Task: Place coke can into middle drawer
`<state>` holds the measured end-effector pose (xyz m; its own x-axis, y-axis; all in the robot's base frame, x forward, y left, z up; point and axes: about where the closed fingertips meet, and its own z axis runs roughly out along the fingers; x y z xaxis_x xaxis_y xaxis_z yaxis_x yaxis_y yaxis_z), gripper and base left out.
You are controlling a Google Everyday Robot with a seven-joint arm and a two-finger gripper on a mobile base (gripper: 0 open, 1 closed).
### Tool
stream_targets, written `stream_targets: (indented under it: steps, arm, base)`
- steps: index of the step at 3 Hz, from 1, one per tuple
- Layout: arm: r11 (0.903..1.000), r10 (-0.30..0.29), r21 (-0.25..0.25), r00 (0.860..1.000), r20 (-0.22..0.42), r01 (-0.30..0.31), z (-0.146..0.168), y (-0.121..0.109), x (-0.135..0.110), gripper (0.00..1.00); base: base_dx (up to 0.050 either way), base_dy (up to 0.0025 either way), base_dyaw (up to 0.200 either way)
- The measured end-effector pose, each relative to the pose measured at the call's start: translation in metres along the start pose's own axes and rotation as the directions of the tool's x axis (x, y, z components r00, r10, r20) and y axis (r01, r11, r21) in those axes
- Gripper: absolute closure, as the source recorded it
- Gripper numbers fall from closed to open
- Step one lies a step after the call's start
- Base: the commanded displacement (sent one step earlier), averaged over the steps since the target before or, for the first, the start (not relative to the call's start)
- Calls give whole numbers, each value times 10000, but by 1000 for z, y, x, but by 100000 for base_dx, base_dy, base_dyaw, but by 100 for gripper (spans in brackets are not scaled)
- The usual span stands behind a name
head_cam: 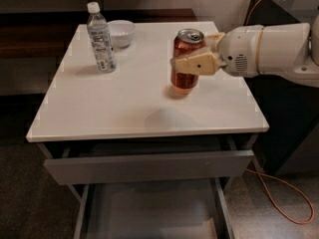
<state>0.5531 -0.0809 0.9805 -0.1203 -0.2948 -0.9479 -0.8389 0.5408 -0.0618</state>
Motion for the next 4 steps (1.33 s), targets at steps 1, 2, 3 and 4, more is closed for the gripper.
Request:
stream_targets:
  steps: [1, 2, 3, 4]
  arm:
    - [9978, -138, -645, 9997, 181, 149, -17, 39, -1, 100]
    - [9909, -185, -1328, 9998, 84, 194, -34, 78, 17, 100]
    - [9798, -311, -1980, 9994, -172, 271, -45, 107, 41, 100]
    - [9672, -561, -2507, 9969, -550, 406, -47, 123, 72, 100]
  base:
    - [0, 0, 0]
    - [0, 0, 0]
    - [0, 0, 0]
    - [0, 0, 0]
